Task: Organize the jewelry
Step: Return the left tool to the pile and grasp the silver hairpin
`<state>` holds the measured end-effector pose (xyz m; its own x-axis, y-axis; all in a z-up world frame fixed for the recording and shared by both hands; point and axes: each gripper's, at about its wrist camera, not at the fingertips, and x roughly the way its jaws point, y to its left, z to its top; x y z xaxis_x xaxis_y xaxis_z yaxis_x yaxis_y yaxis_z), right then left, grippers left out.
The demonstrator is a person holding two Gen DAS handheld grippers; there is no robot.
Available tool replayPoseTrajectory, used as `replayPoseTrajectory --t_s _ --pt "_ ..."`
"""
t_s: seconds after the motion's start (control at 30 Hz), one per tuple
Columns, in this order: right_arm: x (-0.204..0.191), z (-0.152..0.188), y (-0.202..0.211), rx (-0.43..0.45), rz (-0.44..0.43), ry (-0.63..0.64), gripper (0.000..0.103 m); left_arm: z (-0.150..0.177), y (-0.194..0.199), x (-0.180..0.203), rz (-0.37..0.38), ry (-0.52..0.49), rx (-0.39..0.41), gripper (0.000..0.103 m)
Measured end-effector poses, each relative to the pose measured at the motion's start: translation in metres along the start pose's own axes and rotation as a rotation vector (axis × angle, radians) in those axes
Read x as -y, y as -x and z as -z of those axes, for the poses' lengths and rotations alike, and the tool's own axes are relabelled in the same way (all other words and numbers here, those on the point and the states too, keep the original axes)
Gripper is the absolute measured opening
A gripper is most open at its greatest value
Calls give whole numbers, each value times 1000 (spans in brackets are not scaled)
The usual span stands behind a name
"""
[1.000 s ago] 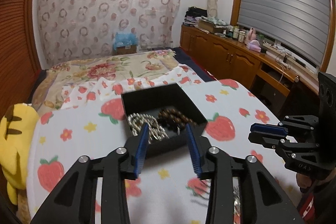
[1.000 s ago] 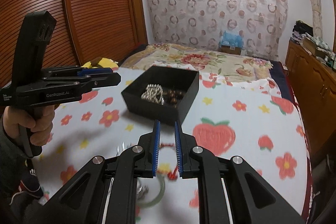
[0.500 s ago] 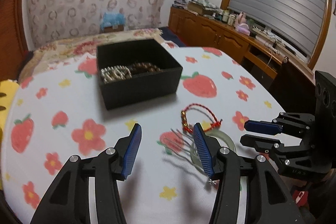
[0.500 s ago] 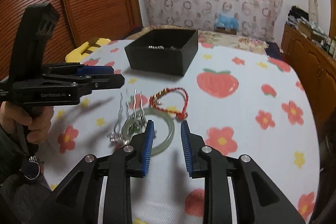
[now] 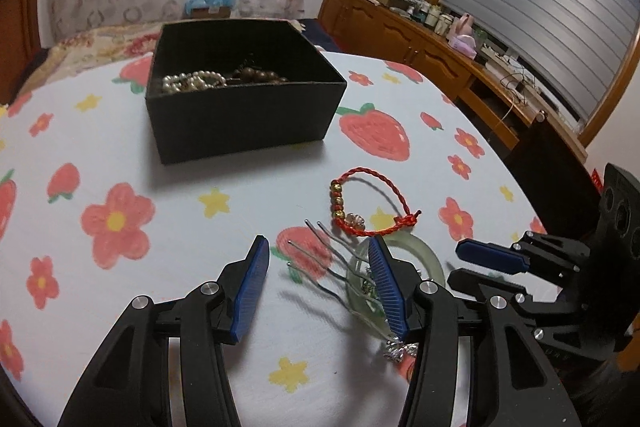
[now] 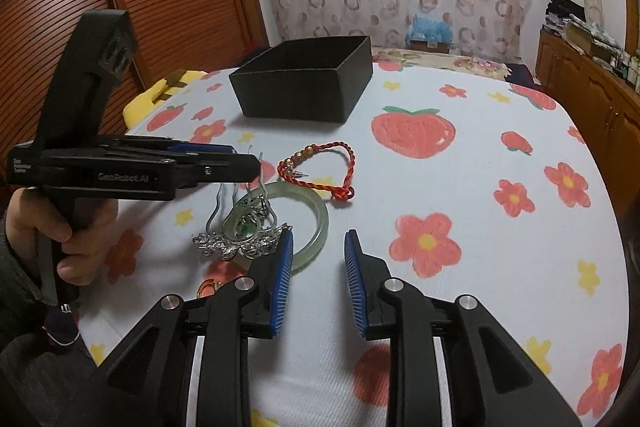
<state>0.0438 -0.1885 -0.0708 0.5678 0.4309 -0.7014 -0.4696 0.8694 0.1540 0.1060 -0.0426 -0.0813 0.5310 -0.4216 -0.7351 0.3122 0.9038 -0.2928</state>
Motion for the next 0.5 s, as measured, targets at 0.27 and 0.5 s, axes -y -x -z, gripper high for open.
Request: replayPoseTrajectory --t_s 0.27,0.5 --pt "4 1 2 -3 -14 -9 29 -1 7 7 8 -12 23 15" --pt "4 1 1 -8 -17 -7 29 -2 35 17 12 -45 115 6"
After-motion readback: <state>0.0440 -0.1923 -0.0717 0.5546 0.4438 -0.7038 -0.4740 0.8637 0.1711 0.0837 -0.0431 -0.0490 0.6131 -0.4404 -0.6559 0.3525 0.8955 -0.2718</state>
